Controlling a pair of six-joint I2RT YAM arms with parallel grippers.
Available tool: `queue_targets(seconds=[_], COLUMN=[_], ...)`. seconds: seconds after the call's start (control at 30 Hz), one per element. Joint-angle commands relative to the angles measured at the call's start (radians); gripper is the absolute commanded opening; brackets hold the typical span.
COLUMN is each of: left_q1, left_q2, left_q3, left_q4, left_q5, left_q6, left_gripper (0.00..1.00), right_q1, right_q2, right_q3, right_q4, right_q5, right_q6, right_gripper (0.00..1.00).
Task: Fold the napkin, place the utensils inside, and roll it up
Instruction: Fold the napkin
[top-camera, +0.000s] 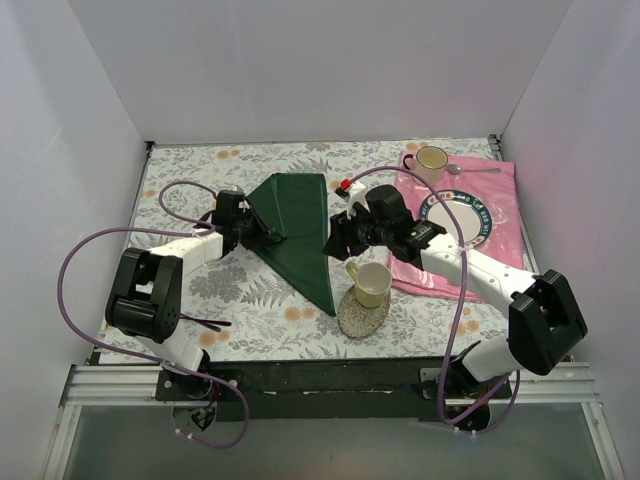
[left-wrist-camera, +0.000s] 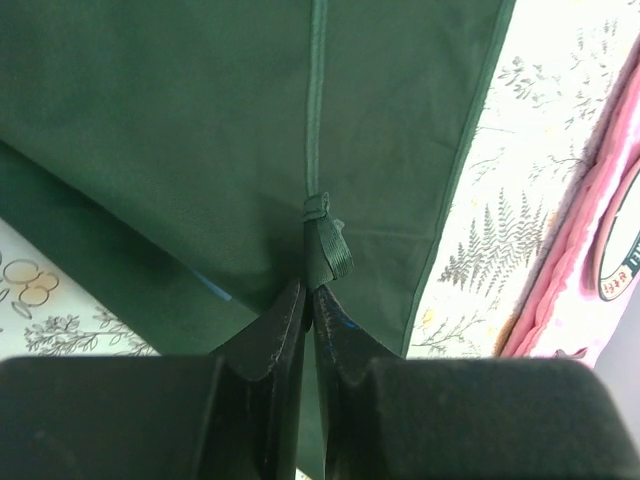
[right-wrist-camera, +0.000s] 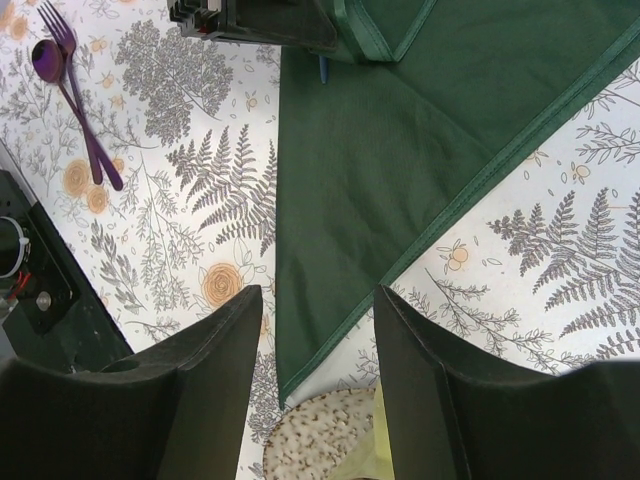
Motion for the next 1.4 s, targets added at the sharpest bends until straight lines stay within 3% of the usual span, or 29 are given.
queue_targets(seconds=[0.0, 0.2, 0.57, 0.67, 0.7, 0.73, 0.93, 1.07, 1.27, 1.37], left_q1=[-0.002, -0.002, -0.002, -0.002, -0.002, -0.002, 0.011, 0.102, 0.269, 0.294], left_q2=[-0.069, -0.072, -0.107, -0.158, -0.177, -0.211, -0.265, -0.193, -0.067, 0.011], left_q3=[-0.024, -0.035, -0.055, -0.056, -0.061, -0.061, -0.009, 0.058, 0.074, 0.118], left_q4=[0.002, 0.008, -0.011, -0.043, -0.049, -0.06, -0.178, -0.257, -0.169, -0.15], left_q5=[-0.003, 0.0, 0.008, 0.014, 0.018, 0.02, -0.069, -0.124, 0.005, 0.011], left_q6=[-0.005, -0.008, 0.009, 0.03, 0.044, 0.053, 0.082, 0.027, -0.069, -0.08], left_gripper=[0.11, 0.11, 0.23, 0.34, 0.45, 0.49, 0.6, 0.52, 0.47, 0.45], right_q1=[-0.005, -0.006, -0.006, -0.006, -0.005, -0.005, -0.006, -0.006, -0.006, -0.006], right_q2=[0.012, 0.019, 0.015, 0.013, 0.012, 0.012, 0.022, 0.033, 0.029, 0.025], right_q3=[0.007, 0.006, 0.003, 0.0, 0.0, 0.001, 0.004, 0.015, 0.023, 0.018], right_q4=[0.038, 0.041, 0.039, 0.039, 0.038, 0.036, 0.042, 0.042, 0.031, 0.03], right_q5=[-0.017, -0.021, -0.015, -0.011, -0.009, -0.004, -0.012, -0.027, -0.021, -0.021], right_q6=[0.006, 0.009, 0.004, 0.004, 0.004, 0.002, 0.002, 0.009, 0.006, 0.004], right_gripper=[0.57, 0.57, 0.57, 0.58, 0.58, 0.58, 0.58, 0.58, 0.59, 0.59])
